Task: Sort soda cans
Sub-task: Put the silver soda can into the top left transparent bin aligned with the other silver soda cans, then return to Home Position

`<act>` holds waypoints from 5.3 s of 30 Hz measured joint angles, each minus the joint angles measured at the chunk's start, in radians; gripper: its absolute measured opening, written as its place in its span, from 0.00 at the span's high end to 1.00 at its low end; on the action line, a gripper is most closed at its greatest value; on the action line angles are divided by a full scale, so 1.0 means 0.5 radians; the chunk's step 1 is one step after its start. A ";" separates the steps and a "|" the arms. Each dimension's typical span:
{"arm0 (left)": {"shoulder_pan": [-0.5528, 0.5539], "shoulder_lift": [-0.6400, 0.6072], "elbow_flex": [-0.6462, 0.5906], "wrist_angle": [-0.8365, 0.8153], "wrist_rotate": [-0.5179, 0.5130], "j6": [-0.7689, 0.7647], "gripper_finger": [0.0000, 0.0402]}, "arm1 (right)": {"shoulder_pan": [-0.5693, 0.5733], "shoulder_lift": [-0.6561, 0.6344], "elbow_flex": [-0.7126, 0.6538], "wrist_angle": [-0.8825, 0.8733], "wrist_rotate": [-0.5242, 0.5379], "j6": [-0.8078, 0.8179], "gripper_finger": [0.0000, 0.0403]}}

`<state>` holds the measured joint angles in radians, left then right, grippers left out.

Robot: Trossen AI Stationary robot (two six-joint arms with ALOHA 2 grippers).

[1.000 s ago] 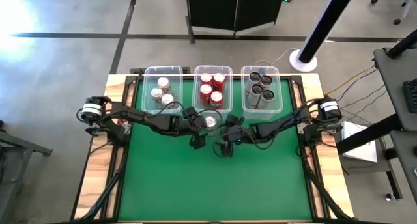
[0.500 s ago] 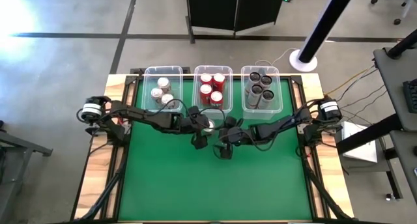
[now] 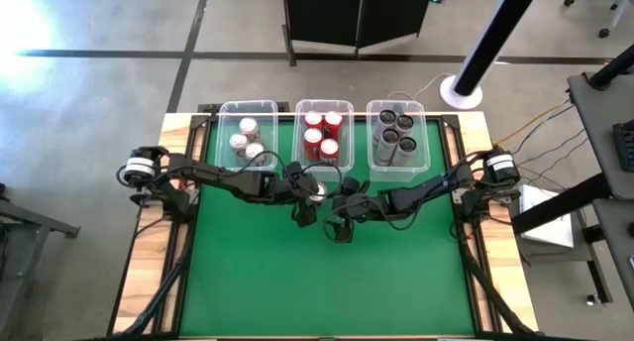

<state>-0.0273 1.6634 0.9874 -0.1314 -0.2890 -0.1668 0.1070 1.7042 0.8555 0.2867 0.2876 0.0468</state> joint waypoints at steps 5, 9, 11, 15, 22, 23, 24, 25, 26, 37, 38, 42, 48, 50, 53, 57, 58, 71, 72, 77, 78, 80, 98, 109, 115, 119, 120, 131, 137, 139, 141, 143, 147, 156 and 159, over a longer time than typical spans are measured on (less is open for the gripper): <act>0.000 0.000 0.000 0.002 -0.001 -0.036 0.28 | 0.000 0.000 0.000 0.001 0.001 0.009 0.10; -0.008 0.000 0.000 0.000 -0.010 -0.052 0.28 | 0.003 0.000 0.000 0.001 0.002 0.013 0.10; -0.021 -0.009 0.000 -0.018 0.002 -0.063 0.29 | 0.017 -0.018 0.000 -0.017 -0.001 0.020 0.10; -0.089 -0.080 0.000 -0.134 0.113 -0.118 0.29 | 0.067 -0.139 0.005 -0.193 0.017 0.082 0.10; -0.251 -0.492 -0.002 -0.353 0.067 -0.218 0.29 | 0.241 -0.415 0.005 -0.594 0.009 0.304 0.10; -0.268 -0.569 -0.002 -0.405 0.024 -0.229 0.29 | 0.272 -0.446 0.005 -0.632 0.021 0.338 0.10; -0.279 -0.657 -0.002 -0.461 -0.026 -0.232 0.29 | 0.302 -0.472 0.005 -0.662 0.045 0.359 0.10; -0.284 -0.743 -0.002 -0.509 -0.086 -0.234 0.29 | 0.333 -0.495 0.005 -0.675 0.071 0.383 0.10; -0.285 -0.830 -0.002 -0.555 -0.166 -0.232 0.29 | 0.369 -0.516 0.005 -0.675 0.097 0.396 0.10; 0.439 -1.325 0.000 -0.892 -0.639 -0.073 0.29 | 0.501 -0.462 0.002 -0.663 0.217 0.500 0.10; 0.535 -1.325 0.000 -0.895 -0.636 -0.059 0.29 | 0.501 -0.443 0.002 -0.664 0.217 0.500 0.10; 0.862 -1.272 0.000 -0.853 -0.419 -0.005 0.29 | 0.501 -0.379 0.001 -0.668 0.215 0.511 0.10; 1.116 -1.089 -0.005 -0.845 -0.140 0.061 0.29 | 0.501 -0.302 0.000 -0.668 0.211 0.589 0.10; 1.134 -1.040 -0.005 -0.805 -0.092 0.063 0.29 | 0.508 -0.286 0.000 -0.670 0.210 0.603 0.10; 1.136 -0.991 -0.005 -0.820 -0.072 0.090 0.29 | 0.520 -0.274 -0.001 -0.670 0.208 0.611 0.10; 1.166 -0.939 -0.005 -0.794 -0.074 0.097 0.29 | 0.538 -0.274 -0.001 -0.669 0.206 0.643 0.10; 1.173 -0.926 -0.005 -0.793 -0.073 0.098 0.29 | 0.545 -0.274 -0.001 -0.668 0.206 0.643 0.10; 1.285 -0.687 -0.055 -0.765 0.067 0.053 0.29 | 0.558 -0.277 -0.001 -0.668 0.204 0.670 0.10; 1.304 -0.674 -0.064 -0.763 0.094 0.037 0.29 | 0.563 -0.277 -0.001 -0.668 0.203 0.671 0.10; 1.405 -0.650 -0.097 -0.728 0.175 -0.024 0.29 | 0.577 -0.277 -0.001 -0.668 0.203 0.678 0.10; 1.427 -0.650 -0.108 -0.729 0.184 -0.031 0.29 | 0.581 -0.277 -0.001 -0.669 0.203 0.679 0.10; 1.472 -0.651 -0.132 -0.740 0.207 -0.031 0.29 | 0.581 -0.277 -0.001 -0.669 0.203 0.679 0.10; 1.530 -0.600 -0.307 -0.420 0.369 0.156 0.29 | 0.580 -0.277 -0.001 -0.669 0.203 0.707 0.10; 1.530 -0.545 -0.303 -0.462 0.347 0.212 0.16 | 0.580 -0.277 -0.001 -0.642 0.203 0.700 0.10; 1.530 -0.608 -0.217 -0.585 0.349 0.275 0.12 | 0.614 -0.335 0.007 -0.637 0.203 0.665 0.10; 1.508 -0.713 -0.084 -0.708 0.456 0.296 0.13 | 0.667 -0.438 0.011 -0.570 0.245 0.572 0.10; 1.490 -0.759 -0.072 -0.713 0.516 0.296 0.13 | 0.683 -0.460 0.011 -0.549 0.276 0.537 0.10; 0.593 -1.479 -0.738 0.504 0.611 0.012 0.16 | 0.652 -0.332 -0.356 0.602 0.337 0.243 0.10; 0.185 -1.473 -0.974 1.210 0.596 0.041 0.16 | 0.441 -0.458 -0.260 0.676 0.060 0.069 0.10; 0.120 -1.465 -0.981 1.259 0.578 0.074 0.16 | 0.361 -0.535 -0.236 0.601 -0.010 0.013 0.10; 0.069 -1.451 -0.982 1.304 0.576 0.106 0.16 | 0.302 -0.635 -0.243 0.500 -0.032 -0.057 0.10; 0.026 -1.451 -0.990 1.345 0.576 0.116 0.16 | 0.258 -0.746 -0.265 0.437 -0.046 -0.151 0.10; -0.040 -1.457 -1.037 1.445 0.576 0.148 0.16 | 0.204 -1.008 -0.364 0.293 -0.053 -0.251 0.10; -0.075 -1.422 -1.207 1.660 0.474 0.154 0.16 | 0.460 -1.722 -0.937 0.249 0.322 -0.294 0.10; -0.067 -1.386 -1.302 1.893 0.392 0.136 0.16 | 0.460 -2.007 -1.080 0.242 0.314 -0.273 0.10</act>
<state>-0.0609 0.9702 0.3363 0.8153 -0.0927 -0.0988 0.3371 0.7008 0.3155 0.4078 0.4445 -0.0898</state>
